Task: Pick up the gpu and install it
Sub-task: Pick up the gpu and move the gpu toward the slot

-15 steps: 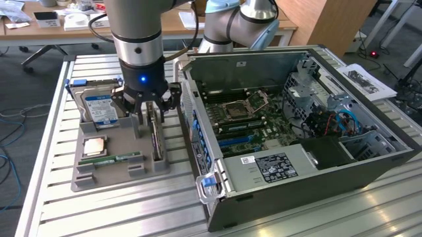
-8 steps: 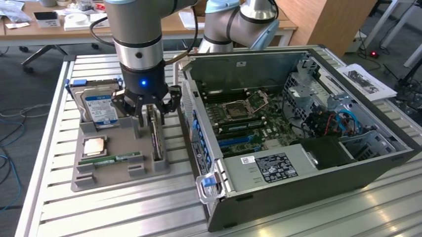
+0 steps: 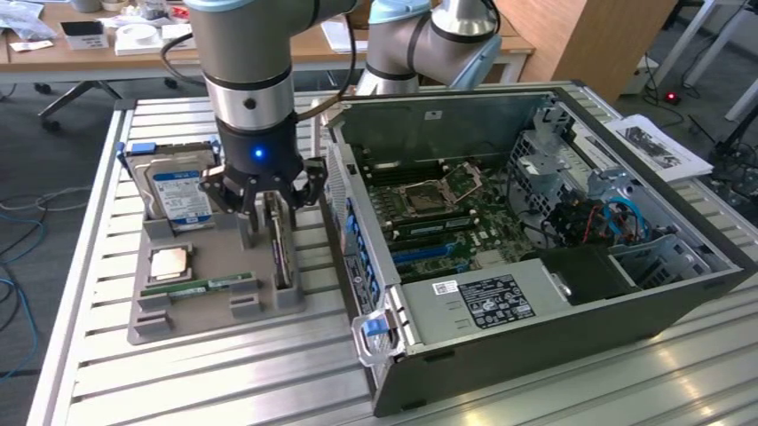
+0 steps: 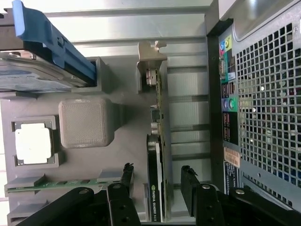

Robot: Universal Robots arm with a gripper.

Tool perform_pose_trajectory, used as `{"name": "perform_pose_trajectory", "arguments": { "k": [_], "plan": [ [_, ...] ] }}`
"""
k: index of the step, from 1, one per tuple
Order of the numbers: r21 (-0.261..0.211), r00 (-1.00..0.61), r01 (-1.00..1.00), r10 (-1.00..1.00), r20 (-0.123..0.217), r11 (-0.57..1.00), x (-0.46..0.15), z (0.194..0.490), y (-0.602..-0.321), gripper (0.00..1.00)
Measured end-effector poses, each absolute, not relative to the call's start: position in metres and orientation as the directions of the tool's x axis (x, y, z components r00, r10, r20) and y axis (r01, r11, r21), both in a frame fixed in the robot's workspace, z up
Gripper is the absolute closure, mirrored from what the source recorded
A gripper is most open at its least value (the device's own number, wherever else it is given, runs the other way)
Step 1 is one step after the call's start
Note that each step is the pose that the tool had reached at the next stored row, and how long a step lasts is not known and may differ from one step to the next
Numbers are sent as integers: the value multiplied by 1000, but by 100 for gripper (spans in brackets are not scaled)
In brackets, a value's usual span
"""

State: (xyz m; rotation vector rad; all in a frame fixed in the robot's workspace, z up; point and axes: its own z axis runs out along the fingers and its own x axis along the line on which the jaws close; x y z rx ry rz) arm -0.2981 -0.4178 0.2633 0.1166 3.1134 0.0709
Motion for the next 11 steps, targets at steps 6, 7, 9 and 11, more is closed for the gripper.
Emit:
{"name": "perform_pose_trajectory", "arguments": {
  "k": [6,7,9,11],
  "plan": [
    [46,-997,74,75,-23,996,-298,253,-420,47],
    [46,-997,74,75,-23,996,-298,251,-420,47],
    [46,-997,74,75,-23,996,-298,247,-420,47],
    [46,-997,74,75,-23,996,-298,244,-420,47]
  ]
}}
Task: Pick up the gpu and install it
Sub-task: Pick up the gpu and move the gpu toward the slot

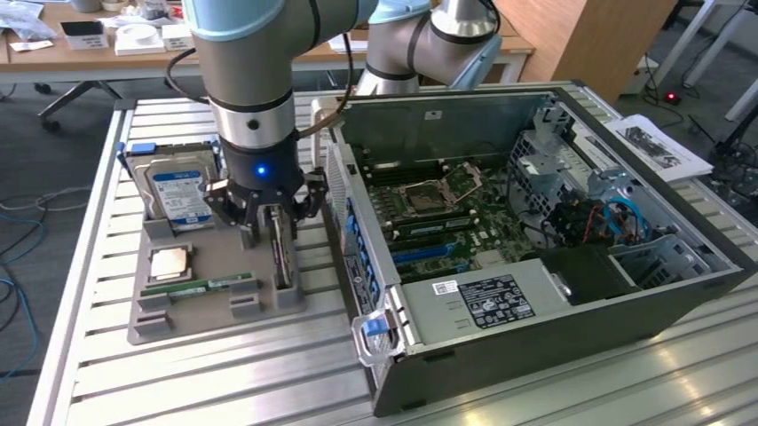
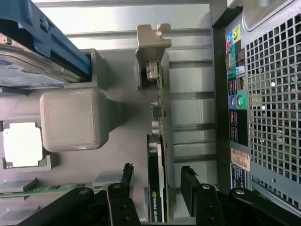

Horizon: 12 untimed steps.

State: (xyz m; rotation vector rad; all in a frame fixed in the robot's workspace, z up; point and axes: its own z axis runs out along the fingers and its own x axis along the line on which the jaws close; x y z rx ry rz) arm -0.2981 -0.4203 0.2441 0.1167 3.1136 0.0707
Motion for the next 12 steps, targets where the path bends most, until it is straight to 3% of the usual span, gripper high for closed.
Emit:
{"name": "perform_pose_trajectory", "arguments": {
  "k": [12],
  "plan": [
    [46,-997,74,75,-23,996,-298,231,-420,47]
  ]
}}
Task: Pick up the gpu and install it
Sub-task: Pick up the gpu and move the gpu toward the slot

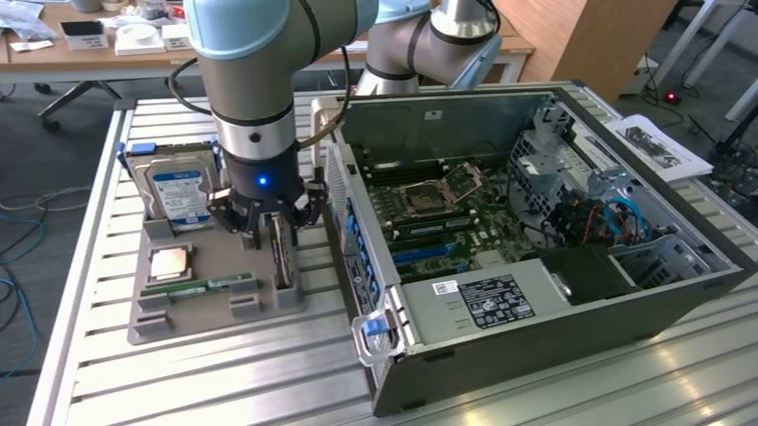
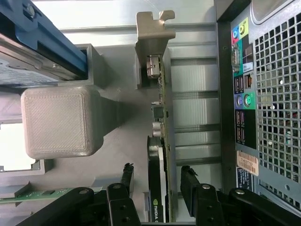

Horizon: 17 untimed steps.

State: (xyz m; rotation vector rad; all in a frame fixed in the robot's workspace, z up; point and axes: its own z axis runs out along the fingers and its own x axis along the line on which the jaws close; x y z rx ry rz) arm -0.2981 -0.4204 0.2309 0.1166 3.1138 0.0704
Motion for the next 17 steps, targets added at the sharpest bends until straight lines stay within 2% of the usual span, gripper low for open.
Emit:
{"name": "perform_pose_trajectory", "arguments": {
  "k": [17],
  "plan": [
    [46,-997,74,75,-23,996,-298,230,-416,47]
  ]
}}
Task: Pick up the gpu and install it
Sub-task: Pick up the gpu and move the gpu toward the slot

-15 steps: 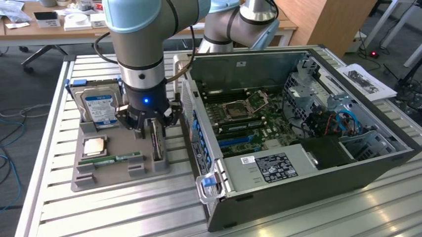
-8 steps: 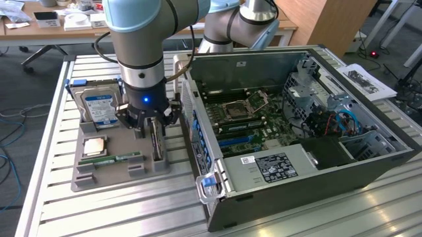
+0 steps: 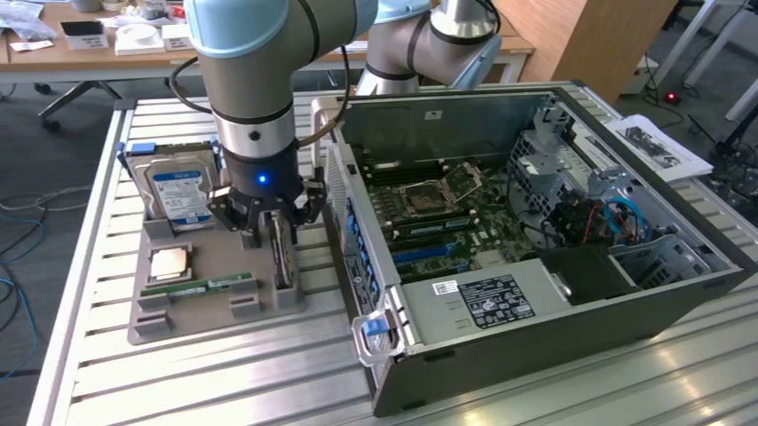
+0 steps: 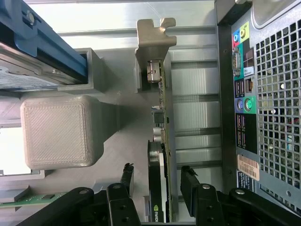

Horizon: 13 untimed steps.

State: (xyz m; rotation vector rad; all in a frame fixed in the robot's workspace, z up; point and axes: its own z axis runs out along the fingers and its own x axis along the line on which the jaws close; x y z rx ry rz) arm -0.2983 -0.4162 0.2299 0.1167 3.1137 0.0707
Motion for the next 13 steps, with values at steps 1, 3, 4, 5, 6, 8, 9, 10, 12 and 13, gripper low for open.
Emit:
{"name": "perform_pose_trajectory", "arguments": {
  "k": [1,3,4,5,6,8,9,10,12,13],
  "plan": [
    [46,-997,74,75,-23,996,-298,230,-416,49],
    [46,-997,74,75,-23,996,-298,230,-416,49],
    [46,-997,74,75,-23,996,-298,230,-416,55],
    [46,-997,74,75,-23,996,-298,230,-416,55],
    [46,-997,74,75,-23,996,-298,230,-416,55],
    [46,-997,74,75,-23,996,-298,230,-416,55],
    [46,-997,74,75,-23,996,-298,230,-416,55],
    [46,-997,74,75,-23,996,-298,230,-416,55],
    [46,-997,74,75,-23,996,-298,230,-416,55],
    [46,-997,74,76,-23,996,-298,230,-416,55]
  ]
}}
